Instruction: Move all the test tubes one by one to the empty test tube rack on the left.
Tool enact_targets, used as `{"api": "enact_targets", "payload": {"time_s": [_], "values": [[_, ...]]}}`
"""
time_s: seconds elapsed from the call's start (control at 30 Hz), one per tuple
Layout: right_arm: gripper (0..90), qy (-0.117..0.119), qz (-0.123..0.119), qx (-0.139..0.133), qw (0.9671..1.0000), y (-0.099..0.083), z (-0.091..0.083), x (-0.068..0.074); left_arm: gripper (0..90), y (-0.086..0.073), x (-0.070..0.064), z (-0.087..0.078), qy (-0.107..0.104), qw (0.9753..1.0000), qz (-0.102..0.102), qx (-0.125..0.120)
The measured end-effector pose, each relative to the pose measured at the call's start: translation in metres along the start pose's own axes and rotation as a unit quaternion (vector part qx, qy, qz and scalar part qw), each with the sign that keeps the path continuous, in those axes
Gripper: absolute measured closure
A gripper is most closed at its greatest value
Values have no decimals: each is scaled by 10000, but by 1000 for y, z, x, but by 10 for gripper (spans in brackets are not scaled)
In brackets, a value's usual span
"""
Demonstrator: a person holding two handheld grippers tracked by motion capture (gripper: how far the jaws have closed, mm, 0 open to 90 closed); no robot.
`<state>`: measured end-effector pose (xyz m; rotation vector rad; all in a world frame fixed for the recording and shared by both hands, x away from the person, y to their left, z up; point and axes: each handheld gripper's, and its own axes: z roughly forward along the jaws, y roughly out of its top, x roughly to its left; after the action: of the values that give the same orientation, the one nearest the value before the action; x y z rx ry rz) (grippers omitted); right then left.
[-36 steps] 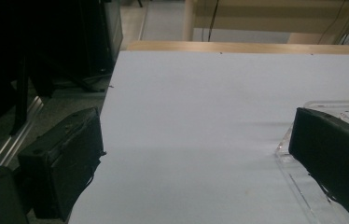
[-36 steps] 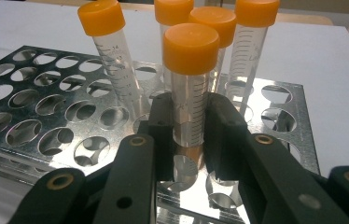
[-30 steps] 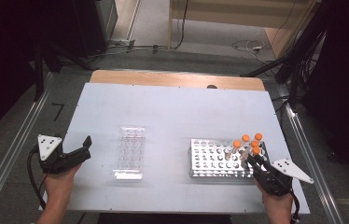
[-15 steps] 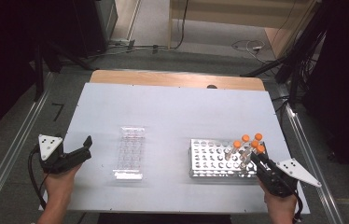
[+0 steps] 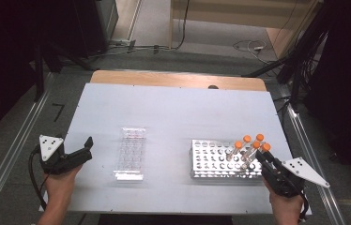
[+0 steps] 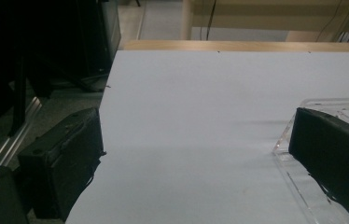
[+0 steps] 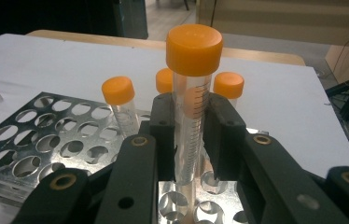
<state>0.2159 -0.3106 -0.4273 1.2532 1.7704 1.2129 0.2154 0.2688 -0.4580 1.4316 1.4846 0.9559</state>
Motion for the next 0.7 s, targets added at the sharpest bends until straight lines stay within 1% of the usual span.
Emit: {"api": "enact_targets", "payload": {"time_s": [0.03,0.23,0.47,0.6,0.7], "values": [[721,6,30,-6,10000,2,-2,0,31,0,0,0,0,10000,1,0],[721,31,-33,-26,10000,7,-6,2,31,0,-1,0,-11,10000,23,10],[722,89,-73,-138,9998,14,-13,6,31,0,-1,0,-16,10000,20,5],[722,165,-86,-125,9997,15,-14,8,31,0,-1,0,-28,10000,29,9],[722,310,-82,-95,9994,15,-15,13,31,0,-2,0,-67,10000,35,11]]}}
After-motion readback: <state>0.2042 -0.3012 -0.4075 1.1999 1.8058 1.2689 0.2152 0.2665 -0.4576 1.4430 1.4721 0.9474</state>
